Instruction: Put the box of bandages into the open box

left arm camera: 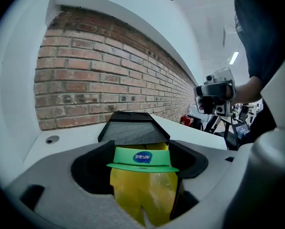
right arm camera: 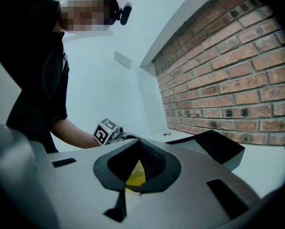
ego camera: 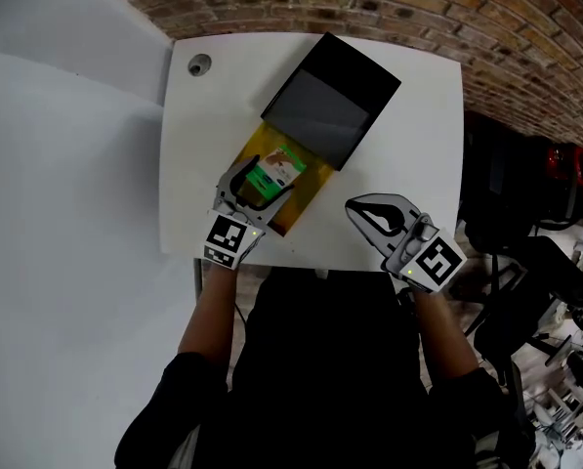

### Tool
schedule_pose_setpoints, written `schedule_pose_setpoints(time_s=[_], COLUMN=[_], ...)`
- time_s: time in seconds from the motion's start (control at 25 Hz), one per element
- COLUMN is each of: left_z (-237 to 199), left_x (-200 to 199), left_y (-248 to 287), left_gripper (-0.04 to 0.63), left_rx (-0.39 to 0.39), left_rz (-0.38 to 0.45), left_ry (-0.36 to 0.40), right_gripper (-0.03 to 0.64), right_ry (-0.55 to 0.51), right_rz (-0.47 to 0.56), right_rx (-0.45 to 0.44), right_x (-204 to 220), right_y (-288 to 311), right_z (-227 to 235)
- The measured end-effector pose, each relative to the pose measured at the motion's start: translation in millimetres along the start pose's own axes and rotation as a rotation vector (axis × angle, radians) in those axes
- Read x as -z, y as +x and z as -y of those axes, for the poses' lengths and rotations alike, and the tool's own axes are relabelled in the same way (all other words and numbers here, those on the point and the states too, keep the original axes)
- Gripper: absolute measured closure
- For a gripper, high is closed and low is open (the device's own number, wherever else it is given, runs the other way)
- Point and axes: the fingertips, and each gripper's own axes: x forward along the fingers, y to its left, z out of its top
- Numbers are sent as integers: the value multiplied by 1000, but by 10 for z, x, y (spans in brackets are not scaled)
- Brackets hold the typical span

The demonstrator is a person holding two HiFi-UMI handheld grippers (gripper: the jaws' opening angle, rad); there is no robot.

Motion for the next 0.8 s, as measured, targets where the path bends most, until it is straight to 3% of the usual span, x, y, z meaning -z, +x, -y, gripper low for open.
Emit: schedule_pose_setpoints(time_s=[0.28,0.8], left_z=[25,43], left_x=[144,381], left_y=[133,165], left_gripper=[244,244], left_rx=[18,26], left_rz=[-33,-147], left_ry=[-33,-26], right_gripper=[611,611], right_ry=[29,44], right_rz=[-5,5], right_rx=[7,1], right_x=[79,82], right_y=[-63,-12], right_z=[82,155])
